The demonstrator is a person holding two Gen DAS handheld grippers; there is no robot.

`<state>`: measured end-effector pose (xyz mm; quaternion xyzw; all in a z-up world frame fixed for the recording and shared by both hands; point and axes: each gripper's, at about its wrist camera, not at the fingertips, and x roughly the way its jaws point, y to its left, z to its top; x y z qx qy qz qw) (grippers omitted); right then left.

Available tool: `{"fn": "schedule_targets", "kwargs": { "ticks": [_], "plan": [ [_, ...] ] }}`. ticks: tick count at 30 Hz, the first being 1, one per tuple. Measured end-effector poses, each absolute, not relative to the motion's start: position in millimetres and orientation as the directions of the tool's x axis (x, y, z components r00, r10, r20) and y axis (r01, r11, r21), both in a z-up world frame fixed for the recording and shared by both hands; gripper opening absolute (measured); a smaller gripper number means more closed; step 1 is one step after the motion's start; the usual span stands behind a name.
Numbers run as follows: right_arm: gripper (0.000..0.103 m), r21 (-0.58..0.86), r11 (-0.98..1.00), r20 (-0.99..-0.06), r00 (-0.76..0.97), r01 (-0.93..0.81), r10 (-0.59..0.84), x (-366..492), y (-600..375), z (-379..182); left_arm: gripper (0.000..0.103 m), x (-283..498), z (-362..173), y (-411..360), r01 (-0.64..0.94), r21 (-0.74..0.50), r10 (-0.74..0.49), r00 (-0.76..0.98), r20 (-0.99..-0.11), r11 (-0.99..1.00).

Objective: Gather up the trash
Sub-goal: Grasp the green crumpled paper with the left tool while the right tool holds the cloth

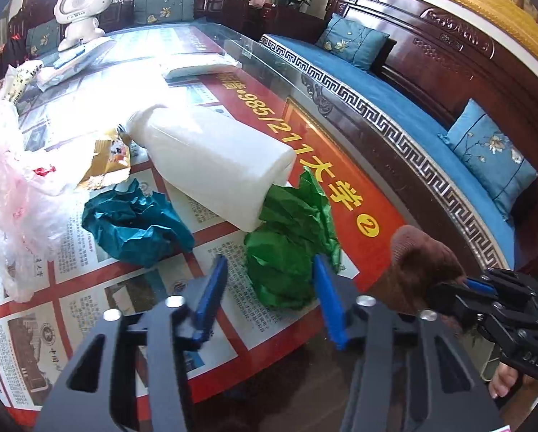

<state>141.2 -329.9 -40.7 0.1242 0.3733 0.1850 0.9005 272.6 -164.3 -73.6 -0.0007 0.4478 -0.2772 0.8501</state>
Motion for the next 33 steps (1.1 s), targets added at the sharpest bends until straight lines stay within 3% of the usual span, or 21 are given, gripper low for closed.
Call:
{"fn": "schedule_targets", "kwargs": {
  "ticks": [6, 8, 22, 33],
  "plan": [
    [0.009, 0.373, 0.897, -0.622, 0.653, -0.237, 0.431, 142, -333, -43, 0.030, 266, -72, -161, 0.501, -0.253, -0.498, 0.446, -0.744, 0.827],
    [0.009, 0.378, 0.896, -0.622, 0.653, -0.234, 0.433, 142, -333, -44, 0.021, 264, -70, -159, 0.509, -0.265, -0.515, 0.446, -0.732, 0.819],
    [0.009, 0.365, 0.899, -0.609, 0.668, -0.243, 0.427, 129, -332, -30, 0.021, 239, -52, -144, 0.525, -0.248, -0.523, 0.478, -0.706, 0.814],
    [0.009, 0.354, 0.890, -0.584, 0.676, -0.287, 0.450, 78, -311, -6, 0.021, 160, -24, -101, 0.554, -0.201, -0.524, 0.518, -0.676, 0.808]
  ]
}}
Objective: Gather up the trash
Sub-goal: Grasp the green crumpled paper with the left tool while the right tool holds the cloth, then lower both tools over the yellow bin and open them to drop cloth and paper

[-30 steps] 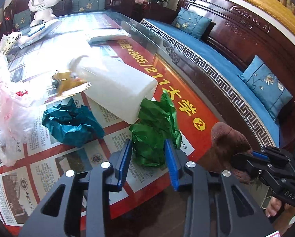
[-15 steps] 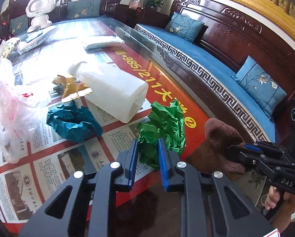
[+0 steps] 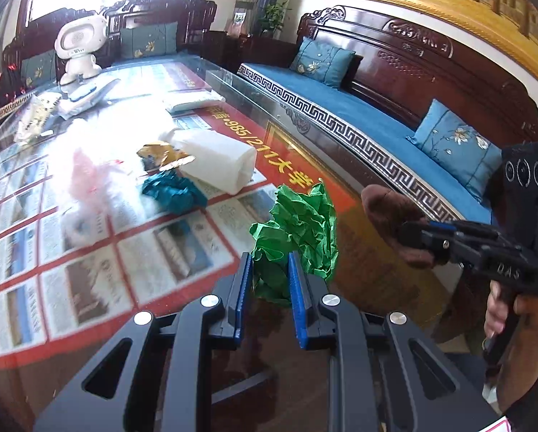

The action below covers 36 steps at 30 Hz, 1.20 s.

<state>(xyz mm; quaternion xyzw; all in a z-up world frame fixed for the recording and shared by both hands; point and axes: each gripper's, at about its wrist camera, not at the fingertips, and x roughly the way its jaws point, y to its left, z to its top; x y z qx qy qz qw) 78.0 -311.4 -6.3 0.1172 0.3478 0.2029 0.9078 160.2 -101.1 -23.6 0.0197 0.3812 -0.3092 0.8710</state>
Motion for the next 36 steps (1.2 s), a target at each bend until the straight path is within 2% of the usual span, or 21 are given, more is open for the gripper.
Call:
{"fn": "schedule_targets", "kwargs": {
  "ticks": [9, 16, 24, 36],
  "plan": [
    [0.009, 0.331, 0.868, -0.571, 0.653, -0.370, 0.497, 1, -278, 10, 0.021, 69, -13, -53, 0.579, -0.151, -0.519, 0.549, -0.655, 0.802],
    [0.009, 0.302, 0.858, -0.586, 0.628, -0.416, 0.511, -69, -253, 9, 0.021, 4, -21, -19, 0.586, -0.173, -0.541, 0.540, -0.645, 0.791],
    [0.009, 0.279, 0.858, -0.643, 0.579, -0.432, 0.501, -139, -231, -20, 0.021, -69, -54, 5, 0.590, -0.200, -0.545, 0.492, -0.679, 0.782],
    [0.009, 0.344, 0.868, -0.740, 0.466, -0.357, 0.485, -179, -220, -98, 0.021, -128, -132, 14, 0.571, -0.271, -0.530, 0.355, -0.770, 0.775]
  ]
}}
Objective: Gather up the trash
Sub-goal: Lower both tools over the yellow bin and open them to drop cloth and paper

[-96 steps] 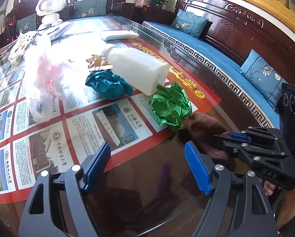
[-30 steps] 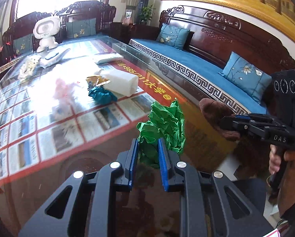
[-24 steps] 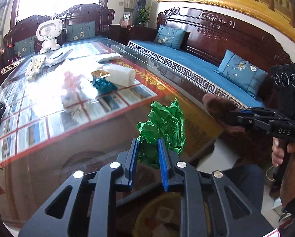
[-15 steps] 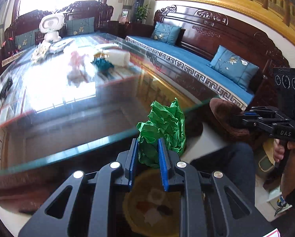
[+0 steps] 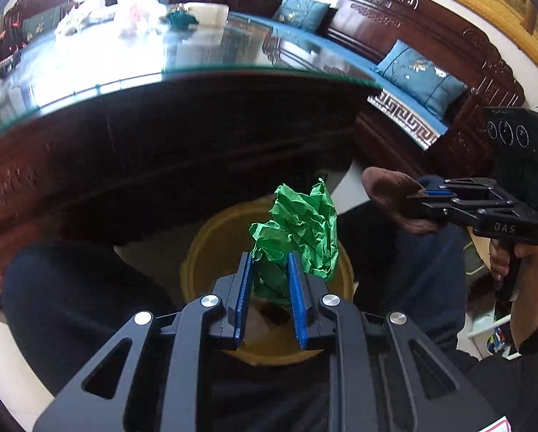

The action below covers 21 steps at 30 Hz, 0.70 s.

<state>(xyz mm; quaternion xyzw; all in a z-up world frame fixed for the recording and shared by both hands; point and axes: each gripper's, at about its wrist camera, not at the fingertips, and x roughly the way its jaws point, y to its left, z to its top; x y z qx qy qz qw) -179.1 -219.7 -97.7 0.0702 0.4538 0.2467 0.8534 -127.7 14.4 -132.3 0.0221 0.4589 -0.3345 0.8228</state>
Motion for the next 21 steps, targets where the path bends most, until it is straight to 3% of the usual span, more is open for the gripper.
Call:
{"fn": "schedule_targets", "kwargs": {
  "ticks": [2, 3, 4, 5, 21],
  "plan": [
    [0.015, 0.353, 0.871, -0.745, 0.461, -0.342, 0.483, -180, -219, -102, 0.021, -133, -137, 15, 0.570, -0.277, -0.532, 0.346, -0.773, 0.774],
    [0.028, 0.358, 0.874, -0.747, 0.460, -0.330, 0.479, -179, -220, -103, 0.021, -135, -139, 14, 0.571, -0.280, -0.533, 0.342, -0.774, 0.772],
    [0.052, 0.361, 0.874, -0.748, 0.460, -0.324, 0.479, -178, -221, -102, 0.021, -137, -140, 13, 0.573, -0.278, -0.533, 0.340, -0.775, 0.771],
    [0.059, 0.360, 0.877, -0.743, 0.470, -0.319, 0.477, -179, -222, -100, 0.021, -138, -142, 13, 0.573, -0.277, -0.532, 0.340, -0.776, 0.771],
    [0.056, 0.340, 0.880, -0.725, 0.503, -0.332, 0.470, -187, -236, -94, 0.021, -135, -153, -17, 0.612, -0.247, -0.507, 0.295, -0.810, 0.751]
  ]
}}
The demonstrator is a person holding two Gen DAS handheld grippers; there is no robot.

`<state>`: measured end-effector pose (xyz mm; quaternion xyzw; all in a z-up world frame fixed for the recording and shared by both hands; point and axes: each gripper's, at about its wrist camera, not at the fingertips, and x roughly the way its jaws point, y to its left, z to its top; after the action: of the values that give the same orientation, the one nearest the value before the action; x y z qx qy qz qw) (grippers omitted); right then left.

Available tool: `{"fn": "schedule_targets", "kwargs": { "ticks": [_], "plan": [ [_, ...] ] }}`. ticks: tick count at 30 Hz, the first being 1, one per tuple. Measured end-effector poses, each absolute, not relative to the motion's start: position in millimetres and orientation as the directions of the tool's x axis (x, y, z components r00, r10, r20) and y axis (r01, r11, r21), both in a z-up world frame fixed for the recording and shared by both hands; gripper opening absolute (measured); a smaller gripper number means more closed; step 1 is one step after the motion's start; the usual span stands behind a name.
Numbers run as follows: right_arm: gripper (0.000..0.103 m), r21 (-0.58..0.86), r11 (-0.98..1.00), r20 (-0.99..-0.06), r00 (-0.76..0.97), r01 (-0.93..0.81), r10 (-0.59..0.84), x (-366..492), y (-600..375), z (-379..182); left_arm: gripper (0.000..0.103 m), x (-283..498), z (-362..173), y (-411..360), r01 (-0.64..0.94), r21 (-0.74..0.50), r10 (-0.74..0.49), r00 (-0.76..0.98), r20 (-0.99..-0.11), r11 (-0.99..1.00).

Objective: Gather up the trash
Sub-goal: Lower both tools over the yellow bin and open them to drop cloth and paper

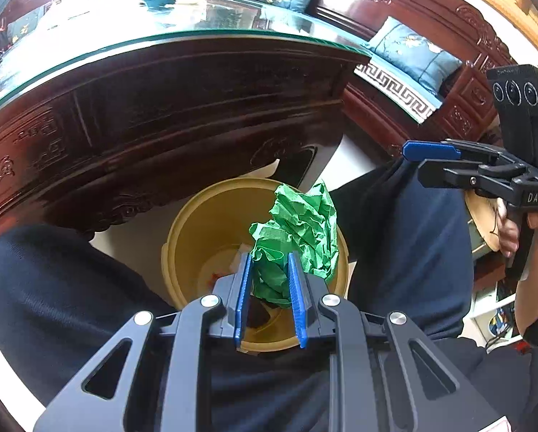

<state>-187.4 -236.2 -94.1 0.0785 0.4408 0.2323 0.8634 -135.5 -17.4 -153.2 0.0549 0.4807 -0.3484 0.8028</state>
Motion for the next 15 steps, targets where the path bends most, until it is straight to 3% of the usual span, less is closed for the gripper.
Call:
{"fn": "schedule_targets", "kwargs": {
  "ticks": [10, 12, 13, 15],
  "plan": [
    [0.056, 0.360, 0.877, -0.732, 0.486, -0.318, 0.477, -181, -245, -102, 0.024, -125, -175, -45, 0.640, -0.245, -0.489, 0.235, -0.840, 0.728],
    [0.056, 0.360, 0.879, -0.735, 0.486, -0.312, 0.474, -180, -247, -104, 0.033, -124, -176, -51, 0.646, -0.254, -0.497, 0.225, -0.838, 0.720],
    [0.056, 0.363, 0.879, -0.735, 0.484, -0.310, 0.474, -179, -249, -105, 0.043, -123, -177, -51, 0.645, -0.261, -0.501, 0.219, -0.838, 0.718],
    [0.056, 0.367, 0.879, -0.736, 0.483, -0.304, 0.475, -179, -251, -107, 0.045, -122, -179, -55, 0.646, -0.269, -0.507, 0.211, -0.836, 0.714]
  ]
}}
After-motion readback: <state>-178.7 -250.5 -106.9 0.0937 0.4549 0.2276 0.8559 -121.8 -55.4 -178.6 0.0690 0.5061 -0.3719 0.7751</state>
